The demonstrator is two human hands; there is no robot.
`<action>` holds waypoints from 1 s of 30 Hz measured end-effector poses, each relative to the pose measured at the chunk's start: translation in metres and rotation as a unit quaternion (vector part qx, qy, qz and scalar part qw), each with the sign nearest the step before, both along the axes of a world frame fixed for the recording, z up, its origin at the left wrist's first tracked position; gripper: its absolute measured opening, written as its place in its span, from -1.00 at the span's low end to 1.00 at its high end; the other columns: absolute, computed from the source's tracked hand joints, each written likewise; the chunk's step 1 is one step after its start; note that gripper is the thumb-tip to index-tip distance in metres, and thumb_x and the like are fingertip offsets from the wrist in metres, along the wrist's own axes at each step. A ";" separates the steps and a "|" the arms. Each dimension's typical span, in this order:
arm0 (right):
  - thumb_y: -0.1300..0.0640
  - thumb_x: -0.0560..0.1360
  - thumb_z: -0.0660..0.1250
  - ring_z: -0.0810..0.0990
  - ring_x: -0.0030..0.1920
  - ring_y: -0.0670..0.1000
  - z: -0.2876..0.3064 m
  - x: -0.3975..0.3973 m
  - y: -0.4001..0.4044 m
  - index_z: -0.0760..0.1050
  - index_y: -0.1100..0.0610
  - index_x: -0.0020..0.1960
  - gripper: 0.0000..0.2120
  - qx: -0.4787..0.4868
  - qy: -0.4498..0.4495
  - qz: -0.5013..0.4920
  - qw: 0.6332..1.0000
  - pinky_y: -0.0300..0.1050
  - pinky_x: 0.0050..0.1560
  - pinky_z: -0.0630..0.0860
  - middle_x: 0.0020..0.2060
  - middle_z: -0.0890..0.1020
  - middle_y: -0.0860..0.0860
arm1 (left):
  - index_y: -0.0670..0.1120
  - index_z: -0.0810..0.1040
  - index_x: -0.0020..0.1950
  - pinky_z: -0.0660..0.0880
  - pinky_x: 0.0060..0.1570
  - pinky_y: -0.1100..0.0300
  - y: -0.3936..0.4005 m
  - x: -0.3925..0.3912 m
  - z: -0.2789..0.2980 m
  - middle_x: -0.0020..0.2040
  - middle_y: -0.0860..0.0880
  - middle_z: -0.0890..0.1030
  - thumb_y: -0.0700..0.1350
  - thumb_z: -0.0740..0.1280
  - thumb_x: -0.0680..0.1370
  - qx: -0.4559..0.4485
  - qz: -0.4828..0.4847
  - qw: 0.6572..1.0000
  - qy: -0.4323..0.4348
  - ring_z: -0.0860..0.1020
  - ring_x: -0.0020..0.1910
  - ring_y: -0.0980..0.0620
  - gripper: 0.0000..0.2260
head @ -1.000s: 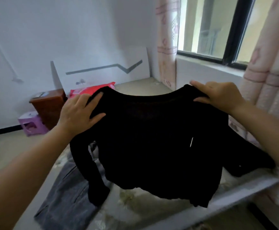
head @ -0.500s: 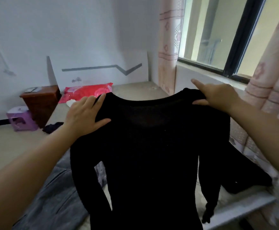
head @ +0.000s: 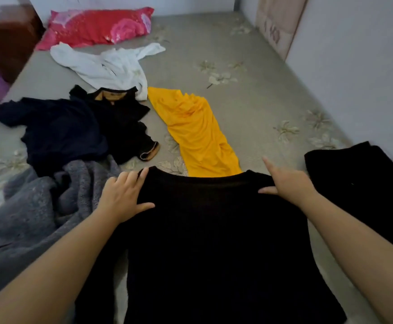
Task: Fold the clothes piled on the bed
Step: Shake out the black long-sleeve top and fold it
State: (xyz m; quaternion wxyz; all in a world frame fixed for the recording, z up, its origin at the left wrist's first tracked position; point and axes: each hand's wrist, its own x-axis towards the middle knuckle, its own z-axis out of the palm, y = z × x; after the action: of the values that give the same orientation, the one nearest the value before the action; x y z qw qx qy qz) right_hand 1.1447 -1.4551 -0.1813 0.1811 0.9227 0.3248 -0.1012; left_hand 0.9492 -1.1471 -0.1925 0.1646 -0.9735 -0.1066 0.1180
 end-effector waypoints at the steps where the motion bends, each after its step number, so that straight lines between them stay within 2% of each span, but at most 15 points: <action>1: -0.29 0.46 0.13 0.57 0.08 0.09 -0.020 0.012 0.006 -0.22 0.08 0.51 -0.14 -0.004 0.021 -0.011 1.000 -0.10 -0.02 0.47 0.15 0.55 0.10 | -0.19 0.30 0.41 0.41 -0.33 0.15 0.005 0.015 -0.018 -0.01 -0.10 0.56 0.38 0.31 0.30 -0.001 0.003 1.000 0.009 0.53 -0.14 -0.06 -0.11; 4: -0.29 0.43 0.19 0.55 0.11 0.12 -0.059 0.052 0.020 -0.22 0.10 0.51 -0.10 0.028 0.036 -0.049 0.998 -0.03 0.02 0.47 0.18 0.53 0.13 | -0.13 -0.10 0.52 0.29 -0.16 0.22 0.028 0.054 -0.061 0.22 -0.02 0.38 0.40 0.01 0.45 0.059 -0.034 0.997 -0.026 0.42 0.10 0.03 -0.15; 6: -0.28 0.40 0.22 0.56 0.09 0.15 -0.059 0.067 0.028 -0.18 0.11 0.51 -0.08 0.043 0.011 -0.046 0.998 0.00 0.02 0.47 0.17 0.53 0.16 | -0.13 -0.18 0.51 0.25 -0.15 0.23 0.033 0.070 -0.060 0.23 -0.01 0.34 0.41 -0.06 0.45 0.098 -0.054 0.994 -0.017 0.39 0.11 0.05 -0.16; 9: -0.25 0.40 0.26 0.55 0.07 0.21 -0.079 0.109 0.054 -0.14 0.12 0.51 -0.08 0.067 -0.008 -0.060 0.996 0.04 0.01 0.46 0.17 0.51 0.22 | -0.11 -0.15 0.51 0.27 -0.16 0.23 0.062 0.114 -0.086 0.22 -0.02 0.34 0.42 -0.07 0.44 0.118 -0.055 0.991 -0.023 0.39 0.09 0.04 -0.16; 11: -0.20 0.40 0.31 0.50 0.09 0.23 -0.101 0.128 0.071 -0.10 0.13 0.51 -0.10 0.087 -0.020 -0.058 0.994 0.08 0.05 0.42 0.18 0.45 0.25 | -0.06 -0.12 0.52 0.31 -0.04 0.17 0.075 0.132 -0.105 0.26 -0.07 0.30 0.40 -0.02 0.45 0.098 -0.013 0.995 -0.030 0.36 0.14 -0.02 -0.19; 13: -0.15 0.40 0.35 0.41 0.15 0.24 -0.130 0.130 0.083 -0.01 0.12 0.51 -0.14 0.117 -0.040 -0.064 0.990 0.11 0.09 0.33 0.20 0.40 0.27 | -0.01 -0.06 0.52 0.25 0.16 0.02 0.078 0.140 -0.130 0.36 -0.16 0.22 0.30 0.09 0.49 0.021 0.063 0.997 -0.038 0.25 0.28 -0.14 -0.28; 15: -0.15 0.44 0.30 0.26 0.32 0.23 -0.155 0.111 0.085 0.04 0.08 0.50 -0.23 0.139 -0.022 -0.104 0.985 0.14 0.23 0.22 0.34 0.28 0.24 | -0.04 0.07 0.51 0.06 0.33 -0.09 0.063 0.140 -0.152 0.44 -0.23 0.14 0.16 0.17 0.53 -0.116 0.133 0.982 -0.060 0.07 0.42 -0.22 -0.38; 18: -0.16 0.50 0.21 0.05 0.45 0.20 -0.176 0.071 0.064 0.04 0.09 0.50 -0.31 0.166 0.009 -0.197 0.966 0.17 0.39 0.03 0.45 0.12 0.20 | -0.08 0.10 0.50 -0.11 0.41 -0.10 0.026 0.127 -0.173 0.49 -0.24 0.06 0.10 0.13 0.57 -0.200 0.137 0.966 -0.085 -0.06 0.48 -0.19 -0.44; 20: -0.18 0.49 0.19 0.12 0.44 0.24 -0.181 0.043 0.040 0.09 0.15 0.49 -0.30 0.195 -0.002 -0.248 0.949 0.21 0.38 0.06 0.43 0.17 0.25 | -0.13 0.16 0.48 -0.09 0.41 -0.10 -0.002 0.114 -0.176 0.48 -0.26 0.10 0.07 0.16 0.57 -0.240 0.116 0.958 -0.102 -0.03 0.48 -0.22 -0.46; 22: -0.23 0.45 0.16 0.29 0.34 0.31 -0.182 0.019 0.016 0.18 0.26 0.44 -0.25 0.230 -0.027 -0.287 0.929 0.25 0.30 0.21 0.33 0.32 0.32 | -0.18 0.27 0.43 0.02 0.37 -0.15 -0.029 0.104 -0.177 0.43 -0.31 0.22 0.07 0.18 0.57 -0.274 0.088 0.950 -0.124 0.10 0.45 -0.28 -0.49; 24: -0.19 0.48 0.18 0.33 0.32 0.28 -0.179 0.003 0.003 0.12 0.29 0.45 -0.25 0.238 0.016 -0.376 0.895 0.17 0.30 0.24 0.32 0.35 0.30 | -0.21 0.41 0.34 0.15 0.26 -0.17 -0.052 0.096 -0.185 0.33 -0.35 0.37 0.12 0.11 0.52 -0.279 0.049 0.953 -0.108 0.28 0.35 -0.35 -0.47; 26: -0.09 0.52 0.21 0.38 0.27 0.23 -0.181 -0.007 -0.007 0.16 0.31 0.41 -0.36 0.240 0.065 -0.432 0.867 0.04 0.21 0.30 0.28 0.41 0.26 | -0.19 0.44 0.31 0.19 0.21 -0.18 -0.071 0.092 -0.195 0.30 -0.34 0.42 0.15 0.04 0.48 -0.283 0.039 0.956 -0.068 0.34 0.31 -0.35 -0.44; 28: -0.04 0.54 0.20 0.50 0.10 0.22 -0.182 -0.008 -0.012 0.32 0.30 0.27 -0.53 0.260 0.077 -0.432 0.860 -0.05 -0.04 0.34 0.12 0.53 0.26 | -0.16 0.44 0.33 0.22 0.21 -0.23 -0.080 0.092 -0.204 0.32 -0.32 0.39 0.17 0.01 0.48 -0.274 0.050 0.959 -0.043 0.33 0.33 -0.32 -0.41; 30: -0.03 0.55 0.19 0.53 0.00 0.26 -0.181 0.007 -0.026 0.38 0.32 0.17 -0.59 0.247 0.041 -0.413 0.876 -0.03 -0.11 0.34 0.01 0.57 0.30 | -0.15 0.42 0.34 0.21 0.22 -0.26 -0.086 0.092 -0.210 0.34 -0.32 0.37 0.19 0.00 0.47 -0.264 0.049 0.963 -0.033 0.31 0.35 -0.30 -0.40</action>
State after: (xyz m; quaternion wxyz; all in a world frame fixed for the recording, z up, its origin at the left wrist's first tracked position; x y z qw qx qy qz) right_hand 1.1516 -1.4807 -0.3621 -0.1243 0.9828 -0.0641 -0.1207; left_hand 1.0414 -1.2336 -0.4027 -0.1076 -0.9793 -0.1251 0.1173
